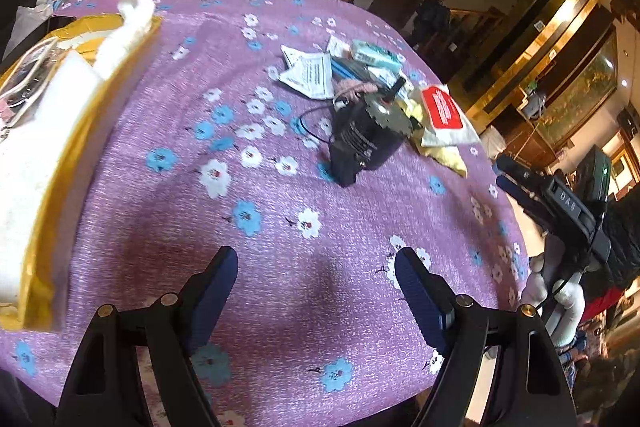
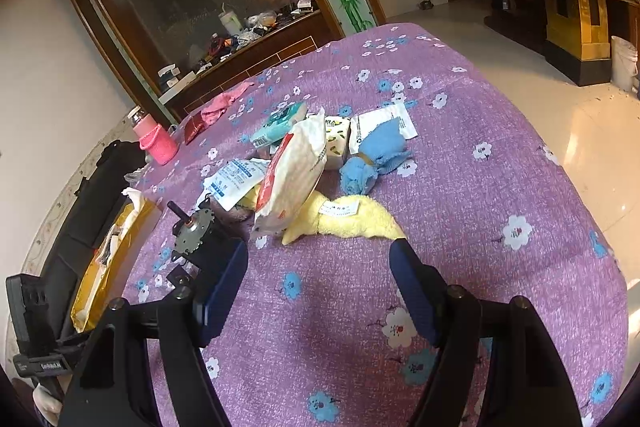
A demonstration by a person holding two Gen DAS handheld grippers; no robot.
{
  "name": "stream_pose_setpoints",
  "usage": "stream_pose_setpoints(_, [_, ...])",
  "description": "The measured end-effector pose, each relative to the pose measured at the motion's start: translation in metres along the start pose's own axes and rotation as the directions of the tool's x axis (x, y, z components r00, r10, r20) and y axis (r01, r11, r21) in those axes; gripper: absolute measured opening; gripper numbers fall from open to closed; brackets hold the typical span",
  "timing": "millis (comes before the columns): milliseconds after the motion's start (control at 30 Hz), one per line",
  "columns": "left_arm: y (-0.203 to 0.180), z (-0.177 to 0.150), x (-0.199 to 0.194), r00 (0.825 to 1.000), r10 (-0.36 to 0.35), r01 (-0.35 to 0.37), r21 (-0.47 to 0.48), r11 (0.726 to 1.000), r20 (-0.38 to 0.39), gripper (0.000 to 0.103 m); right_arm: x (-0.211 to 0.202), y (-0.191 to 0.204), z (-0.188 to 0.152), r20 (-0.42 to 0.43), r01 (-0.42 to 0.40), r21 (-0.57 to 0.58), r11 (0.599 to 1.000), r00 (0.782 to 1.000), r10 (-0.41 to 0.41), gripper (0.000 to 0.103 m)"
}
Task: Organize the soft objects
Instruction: 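Move both tools back to the pile of items, then grasp the white bag with red label with the right tool while the left grasps a white paper sachet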
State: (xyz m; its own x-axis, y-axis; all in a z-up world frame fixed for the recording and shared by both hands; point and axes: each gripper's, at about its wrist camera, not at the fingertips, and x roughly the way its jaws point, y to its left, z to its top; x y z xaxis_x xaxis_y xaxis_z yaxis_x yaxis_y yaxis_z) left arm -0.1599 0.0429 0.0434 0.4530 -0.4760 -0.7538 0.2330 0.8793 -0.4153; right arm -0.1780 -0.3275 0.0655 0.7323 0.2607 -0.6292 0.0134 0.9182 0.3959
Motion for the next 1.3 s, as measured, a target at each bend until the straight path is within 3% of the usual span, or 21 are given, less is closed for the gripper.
stream_pose_setpoints(233, [-0.005, -0.004, 0.017, 0.999, -0.006, 0.007, 0.017, 1.0, -0.047, 0.084, 0.025, 0.011, 0.027, -0.039, -0.002, -0.017, 1.0, 0.999, 0.001, 0.072])
stream_pose_setpoints(433, [-0.004, 0.004, 0.022, 0.998, -0.004, 0.005, 0.026, 1.0, -0.06, 0.084, 0.076, 0.021, 0.049, -0.118, -0.013, 0.007, 1.0, 0.993, 0.014, 0.072])
stream_pose_setpoints(567, [-0.003, 0.026, 0.009, 1.0, -0.004, 0.005, 0.046, 0.999, -0.021, 0.084, 0.096, 0.022, 0.053, -0.132, -0.024, 0.021, 0.999, 0.991, 0.026, 0.072])
stream_pose_setpoints(800, [-0.021, 0.099, 0.005, 0.999, 0.01, -0.015, 0.103, 0.995, 0.047, 0.084, 0.099, 0.016, 0.053, -0.088, -0.045, 0.024, 0.999, 0.995, 0.047, 0.072])
stream_pose_setpoints(967, [-0.034, 0.144, 0.033, 0.999, 0.008, -0.015, 0.133, 0.991, 0.051, 0.084, 0.096, 0.011, 0.054, -0.07, -0.07, 0.04, 0.997, 0.995, 0.073, 0.07])
stream_pose_setpoints(1067, [-0.03, 0.162, 0.062, 1.0, 0.016, -0.017, 0.116, 0.993, 0.009, 0.084, 0.096, 0.012, 0.054, -0.071, -0.078, 0.034, 0.996, 0.994, 0.08, 0.064])
stream_pose_setpoints(1200, [-0.014, 0.171, 0.098, 0.996, 0.075, -0.072, 0.067, 0.995, -0.039, 0.084, 0.101, 0.014, 0.053, -0.09, -0.077, 0.02, 0.997, 0.993, 0.079, 0.054])
stream_pose_setpoints(1300, [-0.002, 0.176, 0.125, 0.991, 0.12, -0.118, 0.031, 0.993, -0.064, 0.084, 0.1, 0.015, 0.052, -0.088, -0.074, 0.013, 0.997, 0.993, 0.075, 0.053])
